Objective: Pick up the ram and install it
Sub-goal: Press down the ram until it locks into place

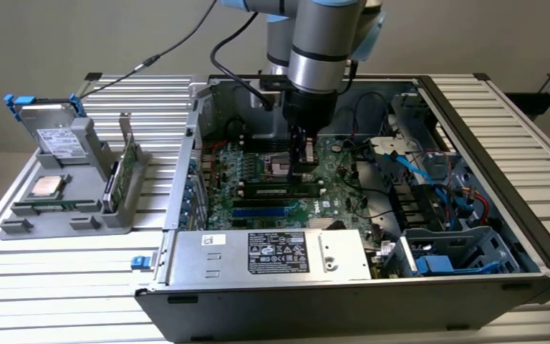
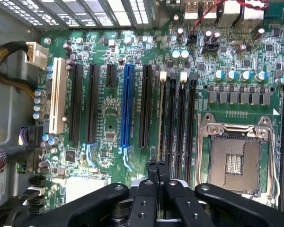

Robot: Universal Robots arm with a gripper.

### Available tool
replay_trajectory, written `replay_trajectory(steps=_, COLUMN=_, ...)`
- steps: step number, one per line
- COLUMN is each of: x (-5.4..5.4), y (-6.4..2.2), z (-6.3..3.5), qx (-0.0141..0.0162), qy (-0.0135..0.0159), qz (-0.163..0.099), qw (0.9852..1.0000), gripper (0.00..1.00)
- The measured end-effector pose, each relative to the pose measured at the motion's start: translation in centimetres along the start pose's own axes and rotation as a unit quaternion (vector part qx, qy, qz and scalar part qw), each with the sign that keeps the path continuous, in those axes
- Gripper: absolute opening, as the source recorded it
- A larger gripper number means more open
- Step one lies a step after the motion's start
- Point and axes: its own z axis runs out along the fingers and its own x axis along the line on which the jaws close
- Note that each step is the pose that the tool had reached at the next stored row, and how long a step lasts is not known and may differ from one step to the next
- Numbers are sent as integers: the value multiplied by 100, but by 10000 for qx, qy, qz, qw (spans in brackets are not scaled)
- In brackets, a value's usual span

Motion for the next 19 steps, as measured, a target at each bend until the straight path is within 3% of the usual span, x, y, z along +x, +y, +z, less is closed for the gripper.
replay_trajectory(steps=5, x=19, y=-136, z=-10, qx=0, qy=-4, qz=-1, qw=10000, gripper=10)
replay_trajectory(steps=19, x=6, y=-146, z=93, qx=1, qy=-1, qz=0, qw=10000, gripper=10)
